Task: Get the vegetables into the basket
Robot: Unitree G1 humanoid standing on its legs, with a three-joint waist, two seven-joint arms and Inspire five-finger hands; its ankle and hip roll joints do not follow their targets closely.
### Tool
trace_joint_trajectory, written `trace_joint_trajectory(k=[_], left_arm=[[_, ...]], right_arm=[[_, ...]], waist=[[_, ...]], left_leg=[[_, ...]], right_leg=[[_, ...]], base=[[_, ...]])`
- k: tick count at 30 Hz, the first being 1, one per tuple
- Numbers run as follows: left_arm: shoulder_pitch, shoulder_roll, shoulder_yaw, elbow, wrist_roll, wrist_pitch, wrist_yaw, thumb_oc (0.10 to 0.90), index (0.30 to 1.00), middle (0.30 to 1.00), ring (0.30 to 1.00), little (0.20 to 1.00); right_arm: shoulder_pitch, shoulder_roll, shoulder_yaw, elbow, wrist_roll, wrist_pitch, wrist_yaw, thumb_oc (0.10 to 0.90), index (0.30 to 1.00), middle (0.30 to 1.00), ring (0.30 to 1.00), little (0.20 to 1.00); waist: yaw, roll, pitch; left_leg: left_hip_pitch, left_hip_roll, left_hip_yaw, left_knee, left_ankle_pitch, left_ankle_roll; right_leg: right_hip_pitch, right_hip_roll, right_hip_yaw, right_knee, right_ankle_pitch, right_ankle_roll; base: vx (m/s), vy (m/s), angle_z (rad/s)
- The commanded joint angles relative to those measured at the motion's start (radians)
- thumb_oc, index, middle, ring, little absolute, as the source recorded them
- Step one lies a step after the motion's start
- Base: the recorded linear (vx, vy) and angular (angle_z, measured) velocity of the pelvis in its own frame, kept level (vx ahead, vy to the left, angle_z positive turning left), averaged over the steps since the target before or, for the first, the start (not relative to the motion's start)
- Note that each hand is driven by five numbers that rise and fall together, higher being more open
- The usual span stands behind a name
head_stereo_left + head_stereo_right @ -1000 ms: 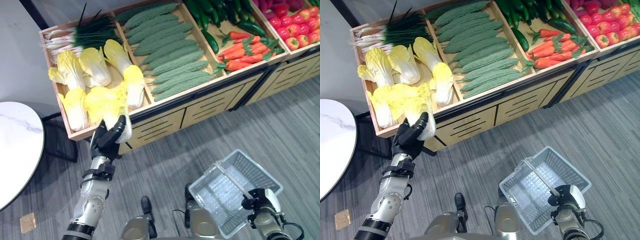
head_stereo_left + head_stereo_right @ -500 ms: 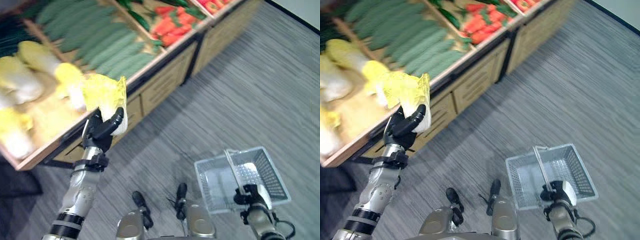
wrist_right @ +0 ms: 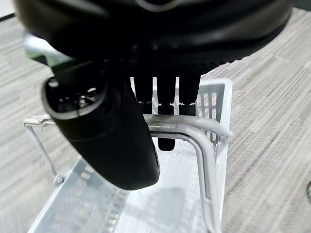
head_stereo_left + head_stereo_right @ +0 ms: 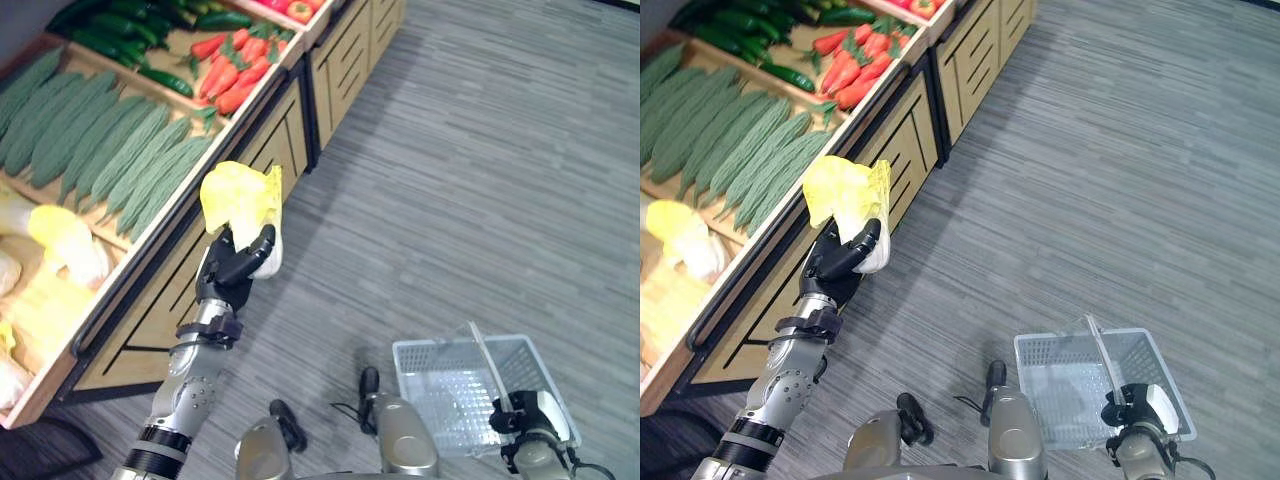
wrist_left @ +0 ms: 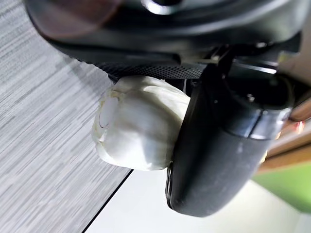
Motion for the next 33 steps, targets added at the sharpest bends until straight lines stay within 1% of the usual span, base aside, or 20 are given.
trace_joint_trajectory(k=[1, 3, 4, 5, 7, 8, 10, 11, 12, 14, 16, 17, 22, 23, 24, 25, 27, 28, 30, 33], left_arm=[[-0.053, 0.035, 0.019, -0.117, 0.025, -0.098, -0.04, 0.4, 0.3, 0.3, 0.3, 0.3], [-0.052, 0.035, 0.02, -0.117, 0.025, -0.098, -0.04, 0.4, 0.3, 0.3, 0.3, 0.3], [-0.041, 0.045, 0.029, -0.137, 0.031, -0.113, -0.034, 0.4, 0.3, 0.3, 0.3, 0.3], [-0.038, 0.051, 0.037, -0.142, 0.023, -0.118, -0.036, 0.4, 0.3, 0.3, 0.3, 0.3], [-0.023, 0.065, 0.049, -0.148, -0.002, -0.116, -0.059, 0.4, 0.3, 0.3, 0.3, 0.3], [-0.027, 0.072, 0.038, -0.147, -0.005, -0.116, -0.068, 0.4, 0.3, 0.3, 0.3, 0.3], [-0.03, 0.093, 0.026, -0.145, 0.0, -0.117, -0.069, 0.4, 0.3, 0.3, 0.3, 0.3], [-0.03, 0.093, 0.026, -0.145, 0.0, -0.117, -0.069, 0.4, 0.3, 0.3, 0.3, 0.3], [-0.034, 0.114, 0.014, -0.141, 0.003, -0.112, -0.071, 0.4, 0.3, 0.3, 0.3, 0.3], [-0.045, 0.129, 0.004, -0.138, 0.005, -0.112, -0.07, 0.4, 0.3, 0.3, 0.3, 0.3], [-0.049, 0.136, -0.001, -0.134, 0.008, -0.11, -0.067, 0.4, 0.3, 0.3, 0.3, 0.3], [-0.061, 0.141, -0.012, -0.126, 0.016, -0.106, -0.068, 0.4, 0.3, 0.3, 0.3, 0.3], [-0.076, 0.187, -0.041, -0.126, 0.11, -0.108, -0.058, 0.4, 0.3, 0.3, 0.3, 0.3], [-0.09, 0.241, -0.064, -0.14, 0.168, -0.109, -0.056, 0.4, 0.3, 0.3, 0.3, 0.3], [-0.09, 0.241, -0.064, -0.14, 0.168, -0.109, -0.056, 0.4, 0.3, 0.3, 0.3, 0.3], [-0.106, 0.27, -0.076, -0.141, 0.201, -0.11, -0.058, 0.4, 0.3, 0.3, 0.3, 0.3], [-0.125, 0.334, -0.09, -0.147, 0.257, -0.114, -0.062, 0.4, 0.3, 0.3, 0.3, 0.3], [-0.156, 0.384, -0.124, -0.143, 0.307, -0.117, -0.073, 0.4, 0.3, 0.3, 0.3, 0.3], [-0.173, 0.404, -0.142, -0.145, 0.323, -0.12, -0.076, 0.4, 0.3, 0.3, 0.3, 0.3], [-0.247, 0.507, -0.21, -0.161, 0.439, -0.141, -0.072, 0.4, 0.3, 0.3, 0.3, 0.3]], right_arm=[[-0.041, -0.116, 0.009, -0.02, 0.033, -0.034, -0.093, 0.4, 0.3, 0.3, 0.3, 0.3], [-0.041, -0.116, 0.01, -0.019, 0.034, -0.035, -0.093, 0.4, 0.3, 0.3, 0.3, 0.3], [-0.059, -0.131, 0.024, -0.04, 0.026, -0.049, -0.094, 0.4, 0.3, 0.3, 0.3, 0.3], [-0.065, -0.146, 0.031, -0.062, 0.013, -0.056, -0.094, 0.4, 0.3, 0.3, 0.3, 0.3], [-0.07, -0.171, 0.034, -0.109, -0.007, -0.067, -0.079, 0.4, 0.3, 0.3, 0.3, 0.3], [-0.075, -0.185, 0.035, -0.13, -0.017, -0.064, -0.073, 0.4, 0.3, 0.3, 0.3, 0.3], [-0.104, -0.199, 0.05, -0.151, -0.037, -0.057, -0.064, 0.4, 0.3, 0.3, 0.3, 0.3], [-0.104, -0.199, 0.05, -0.151, -0.037, -0.057, -0.064, 0.4, 0.3, 0.3, 0.3, 0.3], [-0.134, -0.216, 0.064, -0.165, -0.054, -0.051, -0.062, 0.4, 0.3, 0.3, 0.3, 0.3], [-0.185, -0.219, 0.088, -0.134, -0.058, -0.047, -0.065, 0.4, 0.3, 0.3, 0.3, 0.3], [-0.238, -0.215, 0.117, -0.097, -0.064, -0.037, -0.063, 0.4, 0.3, 0.3, 0.3, 0.3], [-0.275, -0.228, 0.14, -0.035, -0.072, -0.026, -0.059, 0.4, 0.3, 0.3, 0.3, 0.3], [-0.334, -0.271, 0.182, 0.038, -0.085, -0.016, -0.043, 0.4, 0.3, 0.3, 0.3, 0.3], [-0.367, -0.286, 0.205, 0.079, -0.077, -0.019, -0.034, 0.4, 0.3, 0.3, 0.3, 0.3], [-0.367, -0.286, 0.205, 0.079, -0.077, -0.019, -0.034, 0.4, 0.3, 0.3, 0.3, 0.3], [-0.38, -0.298, 0.221, 0.093, -0.077, -0.023, -0.026, 0.4, 0.3, 0.3, 0.3, 0.3], [-0.394, -0.314, 0.248, 0.05, -0.09, -0.031, -0.02, 0.4, 0.3, 0.3, 0.3, 0.3], [-0.408, -0.34, 0.276, -0.02, -0.1, -0.052, -0.013, 0.4, 0.3, 0.3, 0.3, 0.3], [-0.417, -0.344, 0.283, -0.04, -0.096, -0.059, -0.015, 0.4, 0.3, 0.3, 0.3, 0.3], [-0.427, -0.348, 0.302, -0.179, -0.081, -0.092, -0.009, 0.4, 0.3, 0.3, 0.3, 0.3]], waist=[[0.035, -0.034, -0.035], [0.034, -0.034, -0.037], [0.061, -0.025, -0.043], [0.064, -0.022, -0.044], [0.061, -0.02, -0.057], [0.058, -0.021, -0.066], [0.057, -0.033, -0.075], [0.058, -0.033, -0.075], [0.061, -0.044, -0.084], [0.07, -0.052, -0.092], [0.085, -0.061, -0.098], [0.092, -0.066, -0.105], [0.096, -0.069, -0.121], [0.098, -0.067, -0.134], [0.098, -0.067, -0.133], [0.099, -0.065, -0.14], [0.096, -0.065, -0.15], [0.091, -0.066, -0.159], [0.091, -0.064, -0.161], [0.081, -0.06, -0.17]], left_leg=[[-0.093, 0.017, -0.172, -0.084, 0.113, 0.036], [-0.095, 0.017, -0.173, -0.085, 0.114, 0.036], [-0.118, -0.022, -0.319, -0.116, 0.136, 0.032], [-0.121, -0.033, -0.34, -0.121, 0.139, 0.027], [-0.098, -0.031, -0.289, -0.14, 0.128, 0.036], [-0.086, -0.037, -0.266, -0.144, 0.122, 0.045], [-0.064, -0.053, -0.22, -0.151, 0.107, 0.068], [-0.064, -0.053, -0.219, -0.151, 0.107, 0.068], [-0.043, -0.065, -0.172, -0.158, 0.095, 0.089], [-0.02, -0.068, -0.137, -0.178, 0.093, 0.102], [0.003, -0.067, -0.103, -0.207, 0.094, 0.105], [0.017, -0.066, -0.092, -0.224, 0.098, 0.105], [0.033, -0.066, -0.091, -0.238, 0.104, 0.1], [0.041, -0.064, -0.09, -0.247, 0.106, 0.094], [0.042, -0.064, -0.091, -0.247, 0.106, 0.094], [0.046, -0.063, -0.091, -0.256, 0.108, 0.09], [0.052, -0.057, -0.088, -0.272, 0.115, 0.08], [0.057, -0.05, -0.088, -0.279, 0.118, 0.072], [0.06, -0.047, -0.09, -0.28, 0.119, 0.07], [0.074, -0.041, -0.09, -0.284, 0.118, 0.064]], right_leg=[[0.064, -0.007, 0.107, -0.067, -0.077, 0.104], [0.063, -0.007, 0.106, -0.067, -0.077, 0.104], [0.062, 0.007, 0.163, -0.077, -0.074, 0.106], [0.062, 0.009, 0.181, -0.076, -0.076, 0.106], [0.057, 0.004, 0.209, -0.067, -0.082, 0.113], [0.055, -0.013, 0.214, -0.061, -0.083, 0.123], [0.047, -0.032, 0.241, -0.046, -0.076, 0.136], [0.047, -0.032, 0.242, -0.046, -0.076, 0.136], [0.036, -0.047, 0.26, -0.036, -0.063, 0.152], [0.026, -0.057, 0.249, -0.026, -0.044, 0.168], [0.02, -0.074, 0.196, -0.029, -0.018, 0.178], [0.021, -0.084, 0.152, -0.039, 0.003, 0.182], [0.047, -0.095, 0.132, -0.081, 0.019, 0.183], [0.065, -0.1, 0.122, -0.11, 0.021, 0.183], [0.066, -0.099, 0.122, -0.111, 0.021, 0.183], [0.071, -0.101, 0.12, -0.123, 0.024, 0.183], [0.082, -0.102, 0.114, -0.15, 0.029, 0.183], [0.091, -0.1, 0.111, -0.167, 0.034, 0.183], [0.095, -0.099, 0.108, -0.172, 0.034, 0.183], [0.109, -0.096, 0.111, -0.182, 0.034, 0.183]], base=[[0.14, 0.049, -1.29], [0.09, 0.069, -1.05], [0.12, 0.148, -1.07], [0.14, 0.218, -0.66], [0.09, 0.261, -0.93], [0.11, 0.337, -1.09], [0.07, 0.267, -0.56], [0.07, 0.27, -0.44], [0.08, 0.247, -0.39], [0.08, 0.229, -0.48], [0.04, 0.11, -0.71], [0.04, 0.062, -0.44], [0.04, 0.023, -0.05], [0.05, 0.008, 0.13], [0.04, 0.002, 0.11], [0.0, 0.0, 0.0], [0.01, -0.02, 0.02], [0.03, -0.044, 0.04], [0.01, -0.02, 0.01], [0.01, -0.009, 0.0]])
